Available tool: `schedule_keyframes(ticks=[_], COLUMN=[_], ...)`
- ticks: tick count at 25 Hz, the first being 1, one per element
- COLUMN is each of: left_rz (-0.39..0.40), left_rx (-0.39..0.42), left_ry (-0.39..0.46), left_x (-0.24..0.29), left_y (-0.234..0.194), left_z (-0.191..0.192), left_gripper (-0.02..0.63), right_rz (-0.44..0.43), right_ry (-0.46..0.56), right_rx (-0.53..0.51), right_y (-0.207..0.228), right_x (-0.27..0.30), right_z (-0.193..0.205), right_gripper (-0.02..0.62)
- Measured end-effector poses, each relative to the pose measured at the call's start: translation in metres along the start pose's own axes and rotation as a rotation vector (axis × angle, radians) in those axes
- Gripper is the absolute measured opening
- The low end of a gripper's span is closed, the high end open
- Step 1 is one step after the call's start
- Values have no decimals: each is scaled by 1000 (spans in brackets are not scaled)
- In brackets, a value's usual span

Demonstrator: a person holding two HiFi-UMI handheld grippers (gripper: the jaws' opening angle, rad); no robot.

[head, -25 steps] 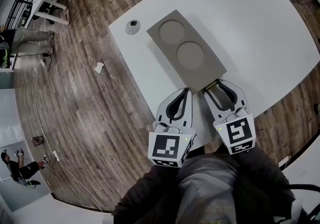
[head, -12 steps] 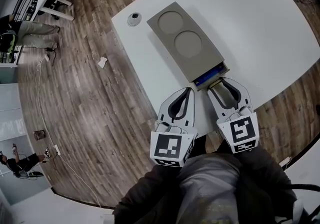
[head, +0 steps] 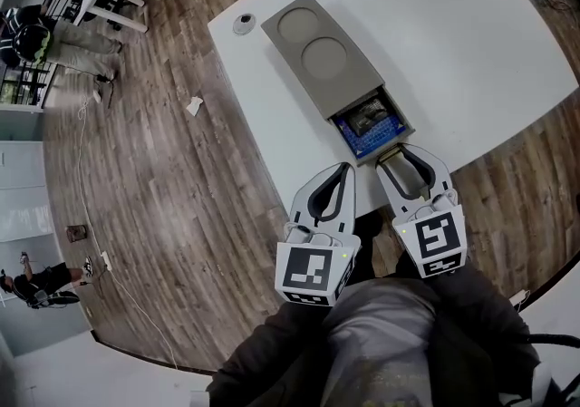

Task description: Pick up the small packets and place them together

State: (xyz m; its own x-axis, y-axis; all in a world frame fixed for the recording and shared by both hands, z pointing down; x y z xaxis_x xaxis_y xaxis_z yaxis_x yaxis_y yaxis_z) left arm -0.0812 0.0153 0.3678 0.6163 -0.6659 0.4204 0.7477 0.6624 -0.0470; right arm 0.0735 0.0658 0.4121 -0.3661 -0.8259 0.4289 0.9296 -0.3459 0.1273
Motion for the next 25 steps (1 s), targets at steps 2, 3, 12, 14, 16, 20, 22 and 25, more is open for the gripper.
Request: schedule_keyframes(ticks=[2, 3, 12, 14, 16, 20, 22, 25], left_rz=[-12, -16, -21, -25, -29, -35, -41, -46], left_rx=[1, 2, 20, 21, 22, 27, 29, 29], left_ry=[-2, -4, -11, -15, -15, -10, -10, -11], left_x=[-9, -13, -40, -48, -55, -59, -59, -60], left_y=[10, 14, 49, 52, 56, 63, 63, 65], left_z=[0, 2, 12, 14, 20, 27, 28, 29], left_gripper=[3, 3, 3, 3, 3, 3, 3, 3], right_rz=[-7, -10, -19, -17, -17, -15, -16, -20], right_ry=[-7, -10, -4, -5, -6, -8, -8, -2], right_rx=[7, 9, 13, 14, 16, 17, 15, 11], right_y=[-2, -4, -16, -20, -25, -25, -25, -24], right_x=[-11, -16, -53, -60, -66, -71, -70, -69], right_z=[6, 10, 32, 37, 45, 57, 60, 63], right_gripper=[175, 175, 175, 175, 175, 175, 175, 175])
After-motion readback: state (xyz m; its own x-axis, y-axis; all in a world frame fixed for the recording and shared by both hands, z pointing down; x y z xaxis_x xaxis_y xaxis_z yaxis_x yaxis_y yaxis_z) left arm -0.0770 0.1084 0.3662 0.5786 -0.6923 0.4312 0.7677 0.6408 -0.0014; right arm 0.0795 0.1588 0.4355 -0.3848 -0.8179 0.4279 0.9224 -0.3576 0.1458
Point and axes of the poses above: the fingertips, and each gripper's own axes: x forward along the fingers, y to its right, z out of its underside, the point moved 10 cm from there along -x, backward along the fingers, and after that the axes turned 9 degrees about -z, right-handed, at the moved point
